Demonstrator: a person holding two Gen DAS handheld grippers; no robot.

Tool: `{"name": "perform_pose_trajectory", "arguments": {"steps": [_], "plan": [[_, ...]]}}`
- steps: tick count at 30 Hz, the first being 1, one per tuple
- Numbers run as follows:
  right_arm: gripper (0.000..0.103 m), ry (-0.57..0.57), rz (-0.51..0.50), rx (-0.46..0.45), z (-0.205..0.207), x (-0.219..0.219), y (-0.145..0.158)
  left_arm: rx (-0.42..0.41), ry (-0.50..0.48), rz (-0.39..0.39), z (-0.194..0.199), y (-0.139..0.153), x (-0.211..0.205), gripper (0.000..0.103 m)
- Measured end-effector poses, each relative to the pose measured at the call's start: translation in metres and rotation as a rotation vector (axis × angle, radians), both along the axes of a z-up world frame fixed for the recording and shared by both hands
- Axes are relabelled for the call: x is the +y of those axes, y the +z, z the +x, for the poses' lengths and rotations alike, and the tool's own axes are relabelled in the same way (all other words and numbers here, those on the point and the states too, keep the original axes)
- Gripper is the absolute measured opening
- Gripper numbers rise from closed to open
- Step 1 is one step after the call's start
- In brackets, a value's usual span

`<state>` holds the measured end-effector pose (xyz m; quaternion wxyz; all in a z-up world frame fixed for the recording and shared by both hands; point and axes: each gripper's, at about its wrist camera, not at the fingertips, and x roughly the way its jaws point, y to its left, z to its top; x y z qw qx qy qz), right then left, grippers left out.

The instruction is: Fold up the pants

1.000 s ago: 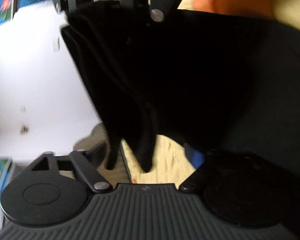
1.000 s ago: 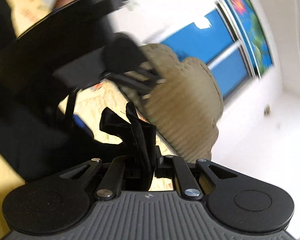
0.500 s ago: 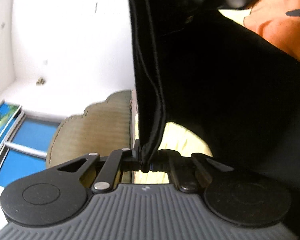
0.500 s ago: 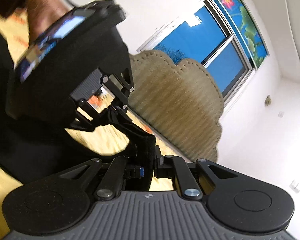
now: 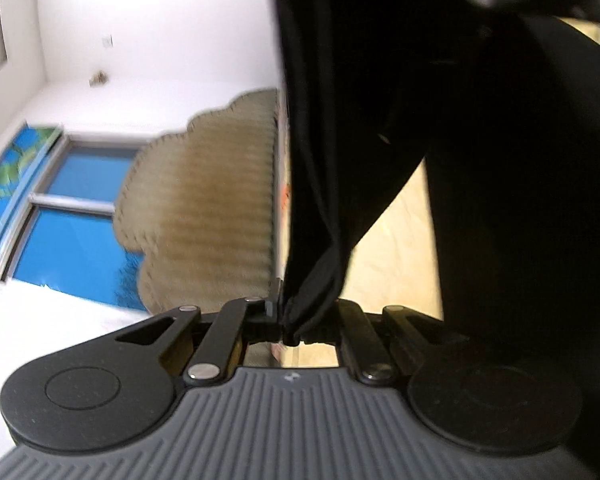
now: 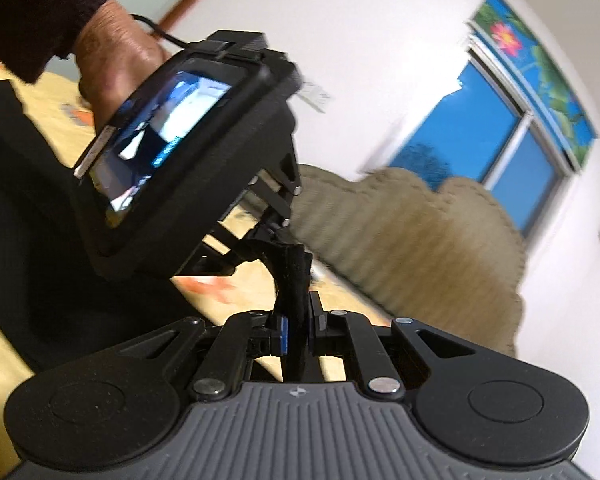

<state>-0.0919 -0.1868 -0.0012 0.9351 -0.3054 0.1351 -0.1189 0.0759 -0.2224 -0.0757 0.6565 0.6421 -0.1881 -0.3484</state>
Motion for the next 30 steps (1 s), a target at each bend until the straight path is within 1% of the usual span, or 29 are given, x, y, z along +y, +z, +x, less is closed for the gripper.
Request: {"name": "perform_pose_trajectory", "arguments": {"steps": [3,5,7,9,10,11,12,13,14,15,16,17,18,20,22,23,24,26,29,30], "plan": [[0.008,0.037,0.011,0.046,0.004,0.016,-0.009,0.031,0.031,0.027,0.000,-0.003,0.032,0.007],[0.008,0.057,0.033,0.081,0.009,0.021,-0.013,0.043,0.042,0.064,0.000,-0.007,0.042,0.007],[0.008,0.067,0.067,0.112,0.015,0.023,-0.013,0.069,0.054,0.122,0.004,-0.012,0.051,0.008],[0.008,0.076,0.101,0.153,0.022,0.024,-0.014,0.071,0.055,0.172,0.008,-0.020,0.059,0.009],[0.008,0.081,0.113,0.175,0.025,0.025,-0.016,0.061,0.054,0.207,0.010,-0.024,0.062,0.010],[0.008,0.086,0.124,0.190,0.027,0.026,-0.017,0.030,0.045,0.222,0.012,-0.028,0.066,0.011],[0.008,0.089,0.139,0.208,0.030,0.026,-0.018,0.007,0.049,0.235,0.014,-0.030,0.070,0.014],[0.008,0.093,0.158,0.230,0.033,0.026,-0.019,0.004,0.064,0.256,0.017,-0.029,0.069,0.016],[0.008,0.096,0.171,0.249,0.036,0.028,-0.021,-0.004,0.079,0.280,0.020,-0.027,0.073,0.022],[0.008,0.095,0.182,0.263,0.038,0.028,-0.022,-0.028,0.088,0.296,0.023,-0.027,0.080,0.033],[0.008,0.094,0.191,0.273,0.039,0.028,-0.024,-0.063,0.102,0.312,0.027,-0.029,0.089,0.038],[0.009,0.095,0.198,0.282,0.041,0.028,-0.024,-0.089,0.122,0.325,0.028,-0.032,0.091,0.041],[0.009,0.097,0.206,0.293,0.043,0.027,-0.023,-0.094,0.147,0.329,0.023,-0.031,0.096,0.041],[0.009,0.099,0.222,0.330,0.045,0.037,-0.030,-0.067,0.229,0.290,0.027,-0.026,0.116,0.041],[0.009,0.105,0.223,0.358,0.047,0.042,-0.034,-0.017,0.320,0.209,0.032,-0.017,0.134,0.041],[0.009,0.104,0.205,0.361,0.048,0.047,-0.037,0.011,0.362,0.163,0.022,-0.021,0.142,0.043],[0.009,0.101,0.183,0.362,0.046,0.054,-0.042,0.048,0.410,0.110,0.019,-0.019,0.150,0.046],[0.009,0.099,0.150,0.356,0.045,0.062,-0.045,0.120,0.487,0.025,0.015,-0.013,0.169,0.048],[0.011,0.090,0.140,0.356,0.044,0.067,-0.046,0.184,0.592,-0.070,-0.001,-0.013,0.195,0.056],[0.011,0.088,0.137,0.356,0.041,0.071,-0.047,0.198,0.624,-0.097,-0.013,-0.010,0.209,0.057]]}}
